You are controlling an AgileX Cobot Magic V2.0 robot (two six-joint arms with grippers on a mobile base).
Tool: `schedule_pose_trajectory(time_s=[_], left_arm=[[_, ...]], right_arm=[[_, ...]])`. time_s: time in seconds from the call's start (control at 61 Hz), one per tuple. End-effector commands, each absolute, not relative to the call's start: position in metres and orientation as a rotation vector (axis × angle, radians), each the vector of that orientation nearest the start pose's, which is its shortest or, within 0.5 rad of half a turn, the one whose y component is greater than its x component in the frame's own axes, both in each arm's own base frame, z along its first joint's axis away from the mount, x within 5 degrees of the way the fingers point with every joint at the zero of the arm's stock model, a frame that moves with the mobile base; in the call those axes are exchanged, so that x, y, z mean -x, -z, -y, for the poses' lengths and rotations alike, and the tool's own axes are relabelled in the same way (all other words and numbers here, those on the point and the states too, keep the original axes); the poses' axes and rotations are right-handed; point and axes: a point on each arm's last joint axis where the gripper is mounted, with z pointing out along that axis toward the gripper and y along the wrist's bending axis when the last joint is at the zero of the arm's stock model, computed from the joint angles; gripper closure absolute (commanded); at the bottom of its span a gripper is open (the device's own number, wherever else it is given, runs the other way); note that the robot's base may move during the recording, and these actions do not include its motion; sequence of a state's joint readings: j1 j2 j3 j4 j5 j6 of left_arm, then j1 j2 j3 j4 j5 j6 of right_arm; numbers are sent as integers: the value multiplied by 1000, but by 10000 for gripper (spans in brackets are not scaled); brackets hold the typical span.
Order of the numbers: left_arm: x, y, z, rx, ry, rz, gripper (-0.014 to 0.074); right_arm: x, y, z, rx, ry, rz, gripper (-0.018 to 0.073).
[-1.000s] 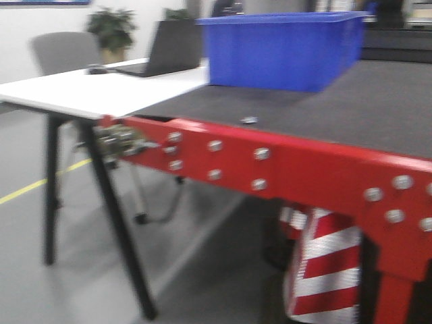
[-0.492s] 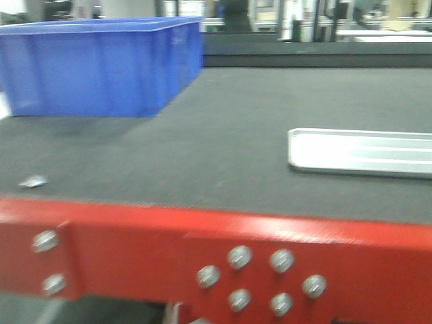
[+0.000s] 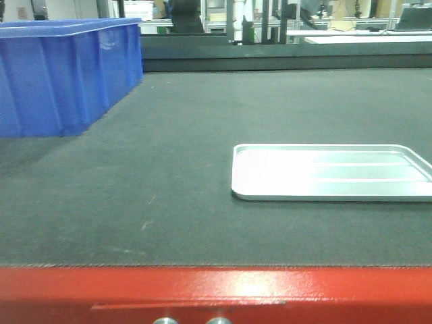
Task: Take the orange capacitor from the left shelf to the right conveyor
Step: 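Drive the base to the conveyor table, holding the capacitor in the right gripper, then lower the held capacitor with the right gripper onto the metal tray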
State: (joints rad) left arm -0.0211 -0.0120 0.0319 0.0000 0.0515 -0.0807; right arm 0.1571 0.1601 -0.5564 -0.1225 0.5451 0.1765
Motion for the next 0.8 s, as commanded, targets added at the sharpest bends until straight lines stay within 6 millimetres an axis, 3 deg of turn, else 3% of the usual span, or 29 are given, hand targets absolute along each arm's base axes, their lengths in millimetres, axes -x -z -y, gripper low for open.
schedule_pose_trajectory(time_s=[0.0, 0.787], left_arm=[[-54, -212, 1, 42, 87, -1434, 701], [-54, -212, 1, 42, 87, -1434, 701]], right_arm=[[-30, -353, 1, 33, -126, -1524, 445], [-30, -354, 1, 33, -126, -1521, 445]])
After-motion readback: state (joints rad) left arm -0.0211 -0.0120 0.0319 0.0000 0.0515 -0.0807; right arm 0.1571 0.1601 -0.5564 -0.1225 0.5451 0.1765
